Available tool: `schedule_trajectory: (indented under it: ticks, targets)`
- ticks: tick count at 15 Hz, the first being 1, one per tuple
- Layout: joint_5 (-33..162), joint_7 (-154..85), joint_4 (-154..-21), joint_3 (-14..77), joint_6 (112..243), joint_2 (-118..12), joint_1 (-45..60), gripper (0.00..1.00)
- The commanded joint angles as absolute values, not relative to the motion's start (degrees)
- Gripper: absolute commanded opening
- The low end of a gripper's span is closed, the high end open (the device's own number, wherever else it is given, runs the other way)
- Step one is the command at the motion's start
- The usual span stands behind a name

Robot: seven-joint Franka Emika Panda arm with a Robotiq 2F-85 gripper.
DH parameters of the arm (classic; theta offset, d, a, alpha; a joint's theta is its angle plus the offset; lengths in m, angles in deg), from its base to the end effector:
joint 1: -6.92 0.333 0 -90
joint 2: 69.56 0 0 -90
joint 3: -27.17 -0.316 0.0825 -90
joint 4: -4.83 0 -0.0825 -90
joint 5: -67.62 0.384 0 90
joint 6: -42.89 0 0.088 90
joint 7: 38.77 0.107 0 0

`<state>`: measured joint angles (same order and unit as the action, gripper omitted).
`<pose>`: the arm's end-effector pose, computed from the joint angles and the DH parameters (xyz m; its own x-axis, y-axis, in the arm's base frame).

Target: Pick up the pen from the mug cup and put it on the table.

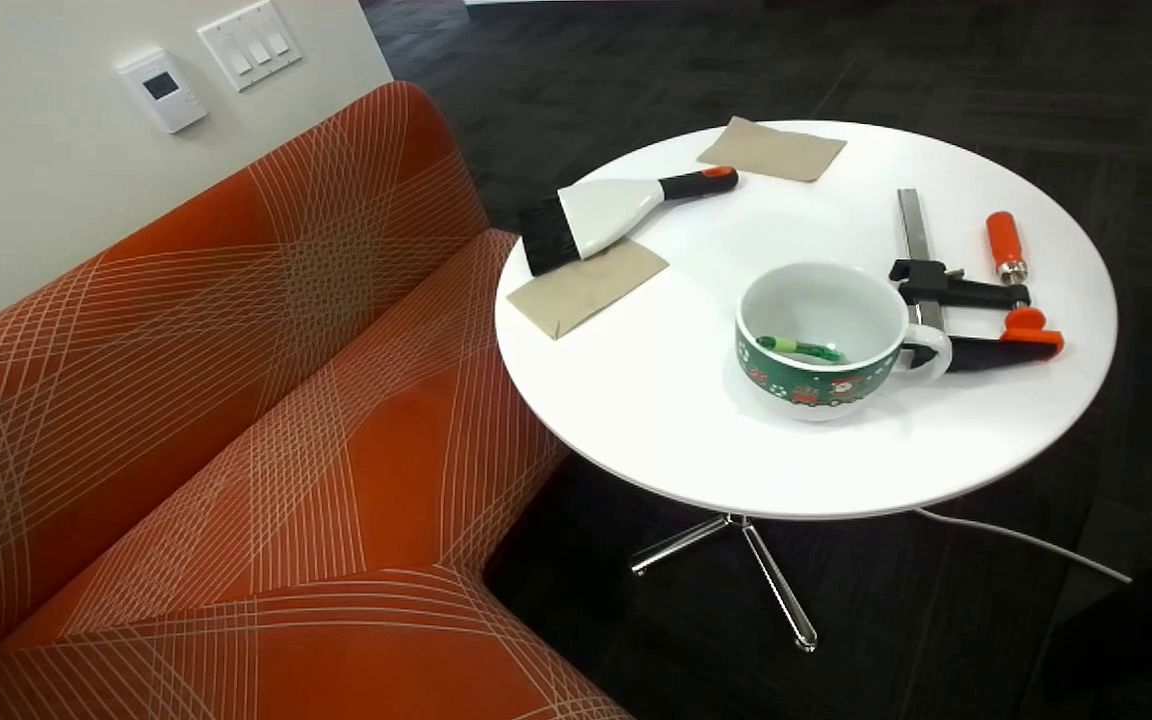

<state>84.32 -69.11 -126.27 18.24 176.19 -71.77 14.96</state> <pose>0.4933 0.1560 0.3755 0.8035 0.5741 0.1576 0.5945 -0.7880 -0.1602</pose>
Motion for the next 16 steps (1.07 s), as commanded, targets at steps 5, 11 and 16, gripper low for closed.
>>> schedule_trajectory:
  ticks: [5,11,16]
  targets:
    - [99.2,-95.3,-128.1,18.7,185.5,-66.1,14.6,1.00]
    - [109.3,-120.6,-128.3,17.2,189.6,-58.0,11.7,1.00]
    - [114.8,-132.8,-127.8,14.8,196.0,-51.8,9.5,1.00]
